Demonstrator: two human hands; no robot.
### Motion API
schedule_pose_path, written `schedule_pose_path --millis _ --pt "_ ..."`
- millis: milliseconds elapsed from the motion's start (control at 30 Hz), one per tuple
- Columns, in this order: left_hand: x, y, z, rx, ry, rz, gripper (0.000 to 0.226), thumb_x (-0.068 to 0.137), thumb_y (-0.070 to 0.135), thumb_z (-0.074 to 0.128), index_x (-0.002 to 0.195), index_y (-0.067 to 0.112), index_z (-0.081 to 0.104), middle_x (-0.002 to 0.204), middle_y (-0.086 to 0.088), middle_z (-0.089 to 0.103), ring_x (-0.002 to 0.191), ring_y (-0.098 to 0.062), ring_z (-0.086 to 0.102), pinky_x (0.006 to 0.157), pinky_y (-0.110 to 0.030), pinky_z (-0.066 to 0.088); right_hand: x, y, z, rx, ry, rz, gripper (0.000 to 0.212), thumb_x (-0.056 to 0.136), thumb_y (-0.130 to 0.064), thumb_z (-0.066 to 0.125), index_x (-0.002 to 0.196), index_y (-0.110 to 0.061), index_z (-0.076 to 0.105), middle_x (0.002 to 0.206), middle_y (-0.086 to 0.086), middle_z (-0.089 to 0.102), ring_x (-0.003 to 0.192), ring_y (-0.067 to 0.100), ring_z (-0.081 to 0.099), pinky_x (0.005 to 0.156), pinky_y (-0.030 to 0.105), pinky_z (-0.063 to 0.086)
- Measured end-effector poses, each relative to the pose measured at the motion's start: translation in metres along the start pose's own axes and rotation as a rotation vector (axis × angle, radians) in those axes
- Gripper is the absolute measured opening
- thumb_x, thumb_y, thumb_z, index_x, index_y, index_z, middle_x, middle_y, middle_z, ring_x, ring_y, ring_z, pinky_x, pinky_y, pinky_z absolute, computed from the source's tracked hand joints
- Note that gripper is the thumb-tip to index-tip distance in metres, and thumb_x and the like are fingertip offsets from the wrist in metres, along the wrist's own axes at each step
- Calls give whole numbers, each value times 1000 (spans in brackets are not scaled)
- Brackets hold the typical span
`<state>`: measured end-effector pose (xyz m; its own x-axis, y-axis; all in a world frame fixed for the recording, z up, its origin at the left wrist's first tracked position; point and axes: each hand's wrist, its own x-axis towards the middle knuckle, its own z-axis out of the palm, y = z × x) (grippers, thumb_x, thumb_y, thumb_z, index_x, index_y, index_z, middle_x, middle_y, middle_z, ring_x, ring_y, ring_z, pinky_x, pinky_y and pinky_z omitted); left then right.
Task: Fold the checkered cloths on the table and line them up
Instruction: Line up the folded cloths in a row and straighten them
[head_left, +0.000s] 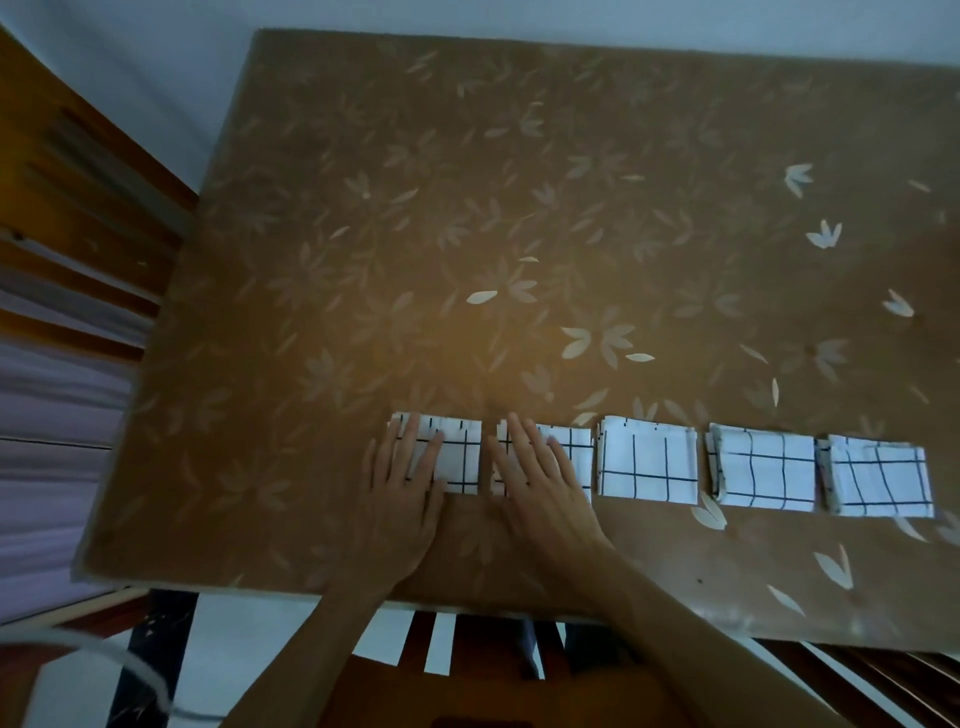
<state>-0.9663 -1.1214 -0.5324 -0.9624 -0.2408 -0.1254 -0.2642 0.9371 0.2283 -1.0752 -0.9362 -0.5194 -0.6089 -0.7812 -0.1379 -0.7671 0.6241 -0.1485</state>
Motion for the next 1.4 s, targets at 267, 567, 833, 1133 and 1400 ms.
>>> schedule_pose_path --millis 267,567,833,1133,1400 --pt "8 11 19 105 -109 14 71 97 64 26 156 24 29 165 -12 17 152 -35 14 114 -67 20 -19 39 18 -95 -59 33 83 82 -28 72 153 -14 31 159 21 25 147 37 20 114 59 24" --pt "16 18 20 97 -30 38 72 96 63 32 157 25 24 166 -12 15 153 -34 11 119 -65 9 -14 38 18 -70 -5 30 74 88 -31 65 152 -11 33 159 20 27 148 36 21 119 55 17" --pt "24 26 20 43 -52 -3 58 105 47 12 157 24 20 164 -13 20 152 -33 18 118 -60 19 7 11 19 113 -3 25 58 99 -37 24 151 -12 32 158 16 30 146 33 27 117 49 26" --pt "26 27 27 108 -82 -21 61 103 50 8 158 24 18 166 -13 12 153 -33 13 120 -60 15 15 12 37 140 -52 153 59 102 -38 23 153 -9 25 162 13 20 149 28 17 118 45 15" --pt "23 21 28 122 -80 -20 63 103 50 7 157 21 24 165 -14 17 152 -34 17 119 -61 16 15 12 30 64 -92 168 62 99 -42 19 151 -11 32 160 12 26 148 26 22 116 50 20"
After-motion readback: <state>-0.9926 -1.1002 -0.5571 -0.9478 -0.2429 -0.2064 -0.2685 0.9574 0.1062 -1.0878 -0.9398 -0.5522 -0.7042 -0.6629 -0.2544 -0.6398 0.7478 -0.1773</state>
